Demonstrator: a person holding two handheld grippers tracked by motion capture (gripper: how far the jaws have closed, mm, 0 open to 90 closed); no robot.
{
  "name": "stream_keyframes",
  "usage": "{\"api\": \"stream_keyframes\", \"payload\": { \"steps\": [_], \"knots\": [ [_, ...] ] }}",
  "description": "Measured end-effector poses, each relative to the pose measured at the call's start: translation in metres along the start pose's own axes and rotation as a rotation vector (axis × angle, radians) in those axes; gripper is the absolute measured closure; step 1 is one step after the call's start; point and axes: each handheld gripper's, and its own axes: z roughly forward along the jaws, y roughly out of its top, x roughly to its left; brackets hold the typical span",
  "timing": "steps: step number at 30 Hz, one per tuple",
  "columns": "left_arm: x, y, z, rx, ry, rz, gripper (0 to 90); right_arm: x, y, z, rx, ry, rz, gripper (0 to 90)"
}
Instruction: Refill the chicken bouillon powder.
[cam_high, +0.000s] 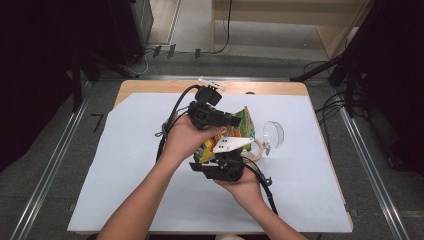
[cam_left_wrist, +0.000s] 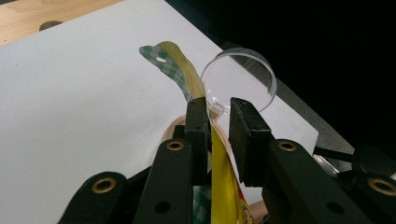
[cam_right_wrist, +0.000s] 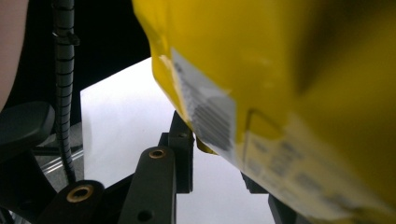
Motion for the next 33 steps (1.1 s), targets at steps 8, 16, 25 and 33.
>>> {"api": "stream_keyframes", "payload": {
  "steps": [8, 16, 25, 33],
  "knots": [
    [0.003, -0.005, -0.002, -0.018, -0.001, -0.005, 79.1, 0.001, 0.0, 0.0, 0.015, -0.013, -0.035, 70.9],
    [0.005, -0.008, -0.005, -0.023, -0.002, -0.002, 79.0, 0.004, 0.001, 0.002, 0.023, -0.017, -0.054, 70.8],
    [0.008, -0.014, -0.006, -0.044, -0.011, -0.006, 78.9, 0.005, -0.002, 0.004, 0.04, -0.024, -0.083, 70.8],
    [0.008, -0.017, -0.005, -0.073, -0.018, 0.011, 78.8, 0.003, -0.003, 0.004, 0.053, -0.036, -0.087, 70.9]
  ]
}}
